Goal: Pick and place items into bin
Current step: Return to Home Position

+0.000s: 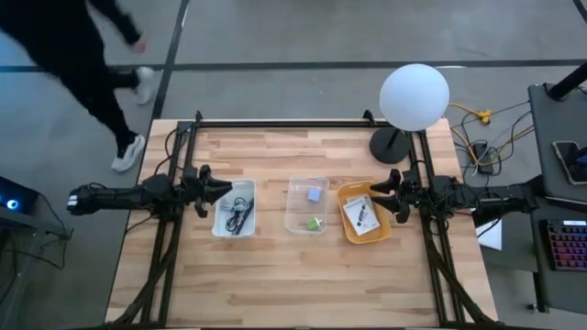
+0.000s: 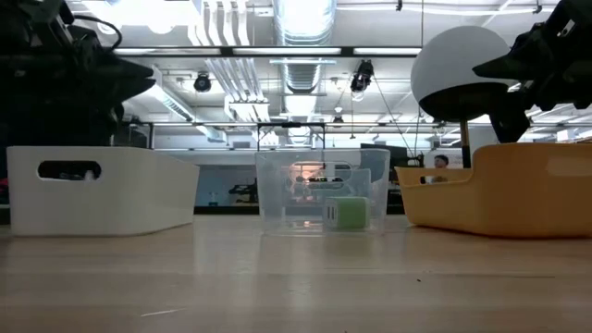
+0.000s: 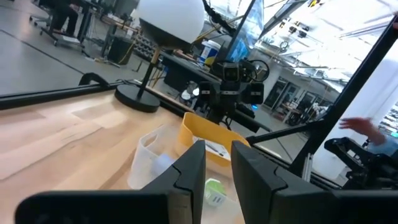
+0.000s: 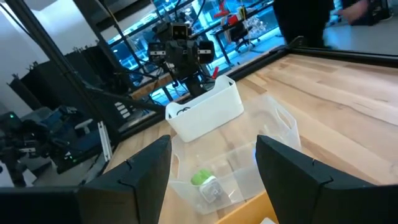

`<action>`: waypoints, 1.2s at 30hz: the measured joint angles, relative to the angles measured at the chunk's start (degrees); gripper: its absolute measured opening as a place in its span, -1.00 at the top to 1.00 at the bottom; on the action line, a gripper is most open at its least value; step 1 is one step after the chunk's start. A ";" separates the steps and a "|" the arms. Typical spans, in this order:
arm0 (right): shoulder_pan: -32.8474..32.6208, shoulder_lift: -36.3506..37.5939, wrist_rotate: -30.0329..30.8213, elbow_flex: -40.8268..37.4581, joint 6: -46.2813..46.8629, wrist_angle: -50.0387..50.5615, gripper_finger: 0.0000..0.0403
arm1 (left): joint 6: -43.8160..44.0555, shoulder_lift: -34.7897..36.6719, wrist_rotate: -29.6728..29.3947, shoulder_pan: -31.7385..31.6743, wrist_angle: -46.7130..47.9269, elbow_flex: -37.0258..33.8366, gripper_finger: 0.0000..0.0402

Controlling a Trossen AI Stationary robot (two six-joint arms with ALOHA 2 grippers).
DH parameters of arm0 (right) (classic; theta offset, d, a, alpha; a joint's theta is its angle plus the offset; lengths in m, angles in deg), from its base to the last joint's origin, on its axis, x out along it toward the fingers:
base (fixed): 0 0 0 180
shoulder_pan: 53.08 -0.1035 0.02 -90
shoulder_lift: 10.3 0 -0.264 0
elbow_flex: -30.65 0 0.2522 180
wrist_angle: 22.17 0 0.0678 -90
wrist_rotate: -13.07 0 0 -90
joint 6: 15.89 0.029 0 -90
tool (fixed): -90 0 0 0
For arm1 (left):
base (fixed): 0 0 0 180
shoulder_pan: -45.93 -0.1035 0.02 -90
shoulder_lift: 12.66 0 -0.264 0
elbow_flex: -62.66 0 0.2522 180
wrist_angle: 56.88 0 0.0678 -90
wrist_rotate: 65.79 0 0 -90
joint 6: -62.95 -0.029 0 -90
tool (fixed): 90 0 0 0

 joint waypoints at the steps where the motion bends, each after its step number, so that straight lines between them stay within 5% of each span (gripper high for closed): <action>1: 0.00 0.00 0.02 0.00 0.00 -0.01 -0.09 | 0.02 -0.24 0.00 0.00 0.00 0.00 0.70; 36: 0.00 -0.33 0.00 0.00 0.00 -0.07 -0.09 | 0.02 -7.44 0.02 0.00 -0.15 0.00 0.70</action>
